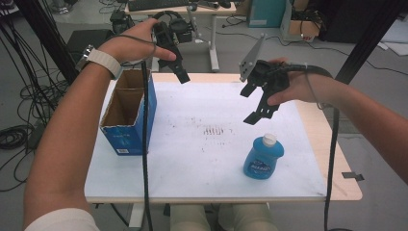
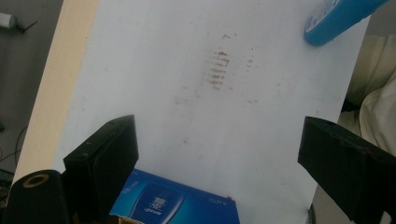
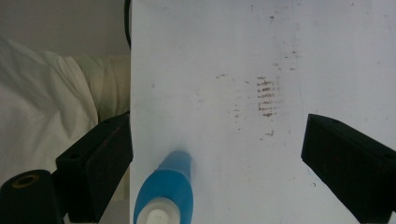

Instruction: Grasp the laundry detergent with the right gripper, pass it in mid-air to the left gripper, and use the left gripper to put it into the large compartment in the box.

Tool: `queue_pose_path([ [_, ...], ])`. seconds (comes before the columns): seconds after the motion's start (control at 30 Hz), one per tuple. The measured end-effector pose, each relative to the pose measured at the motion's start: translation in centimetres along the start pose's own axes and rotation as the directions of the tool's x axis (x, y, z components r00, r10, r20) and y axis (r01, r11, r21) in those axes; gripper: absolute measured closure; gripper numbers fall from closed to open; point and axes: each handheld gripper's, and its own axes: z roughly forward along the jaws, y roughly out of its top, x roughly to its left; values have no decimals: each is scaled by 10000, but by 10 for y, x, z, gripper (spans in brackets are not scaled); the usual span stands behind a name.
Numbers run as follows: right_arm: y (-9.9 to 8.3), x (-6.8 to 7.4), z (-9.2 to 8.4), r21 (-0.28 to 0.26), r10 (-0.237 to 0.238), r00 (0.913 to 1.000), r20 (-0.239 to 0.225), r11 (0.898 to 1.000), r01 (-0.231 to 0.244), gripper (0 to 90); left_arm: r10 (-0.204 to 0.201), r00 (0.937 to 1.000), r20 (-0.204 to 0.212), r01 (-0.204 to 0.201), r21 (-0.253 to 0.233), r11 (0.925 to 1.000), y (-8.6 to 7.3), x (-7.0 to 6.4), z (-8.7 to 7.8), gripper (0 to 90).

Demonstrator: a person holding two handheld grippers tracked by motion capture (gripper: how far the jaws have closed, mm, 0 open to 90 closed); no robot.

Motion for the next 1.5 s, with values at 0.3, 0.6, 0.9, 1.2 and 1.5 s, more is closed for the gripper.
queue_pose_path([
  [0.3,-3,0,-2,-7,-347,9994,48,9994,347,89,40,10000,29,-40,57,10000,5,-2,2,120],
  [0.6,-3,3,-3,78,-112,9999,11,9999,112,89,-7,10000,36,7,-131,9999,4,-4,2,120],
  [0.9,-6,4,-4,9,-182,9998,52,9998,182,89,29,10000,45,-28,-102,9999,5,-6,3,117],
  [1.2,-5,7,-6,-125,-233,9997,0,9997,233,89,78,9999,-66,-77,157,9998,3,-6,4,115],
  [1.5,-7,10,-10,14,-400,9992,16,9992,400,89,162,9998,-86,-161,131,9998,3,-7,3,116],
])
